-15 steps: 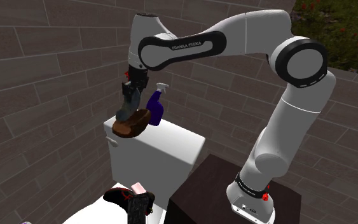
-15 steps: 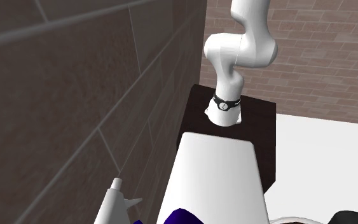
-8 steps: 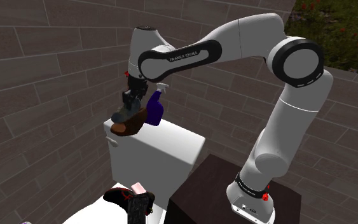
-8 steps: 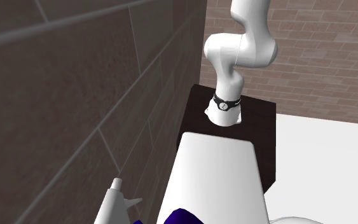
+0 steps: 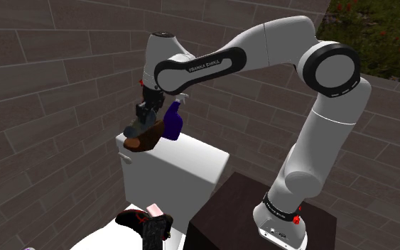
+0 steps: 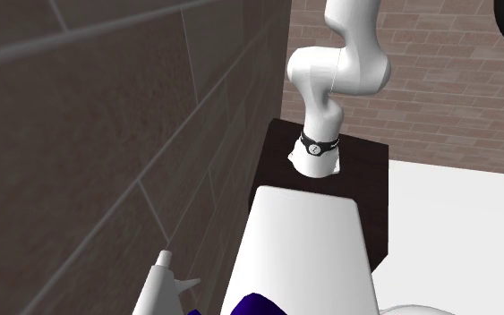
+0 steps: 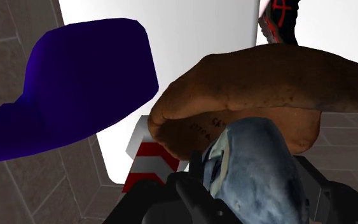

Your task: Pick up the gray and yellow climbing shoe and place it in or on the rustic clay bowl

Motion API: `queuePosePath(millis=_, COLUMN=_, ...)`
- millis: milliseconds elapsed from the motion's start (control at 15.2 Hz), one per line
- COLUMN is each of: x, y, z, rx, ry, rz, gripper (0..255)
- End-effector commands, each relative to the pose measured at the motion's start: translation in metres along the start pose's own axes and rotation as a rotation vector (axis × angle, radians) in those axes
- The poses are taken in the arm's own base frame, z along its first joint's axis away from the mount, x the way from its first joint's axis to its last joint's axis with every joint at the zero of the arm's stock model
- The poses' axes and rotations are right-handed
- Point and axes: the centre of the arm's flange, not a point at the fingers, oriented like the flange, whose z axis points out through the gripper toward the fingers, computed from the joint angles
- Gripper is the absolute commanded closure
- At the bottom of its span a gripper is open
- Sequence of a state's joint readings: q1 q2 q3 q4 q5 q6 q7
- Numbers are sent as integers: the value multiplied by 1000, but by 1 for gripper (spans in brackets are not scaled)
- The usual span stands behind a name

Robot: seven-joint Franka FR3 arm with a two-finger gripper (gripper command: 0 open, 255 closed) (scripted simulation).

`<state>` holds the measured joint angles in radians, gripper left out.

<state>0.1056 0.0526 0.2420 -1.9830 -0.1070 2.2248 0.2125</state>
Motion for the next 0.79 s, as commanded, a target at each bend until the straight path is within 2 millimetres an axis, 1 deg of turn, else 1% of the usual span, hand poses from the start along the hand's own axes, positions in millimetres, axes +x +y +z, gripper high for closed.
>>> queuePosePath(millis=0, x=-2, y=2, z=7, rx=-2, ry=-15, rz=3, gripper=255)
queuePosePath(millis=66, x=-2, y=2, z=7, rx=-2, ry=-15, rz=3, gripper=255)
queuePosePath(millis=132, x=-2, y=1, z=7, rx=-2, ry=-15, rz=3, gripper=0)
queuePosePath(millis=462, x=-2, y=2, z=7, rx=-2, ry=-15, rz=3, gripper=0)
queuePosePath(millis=660, x=-1, y=2, z=-33, rx=-2, ry=-15, rz=3, gripper=0)
queuePosePath(millis=726, x=-1, y=2, z=-43, rx=-2, ry=-15, rz=3, gripper=0)
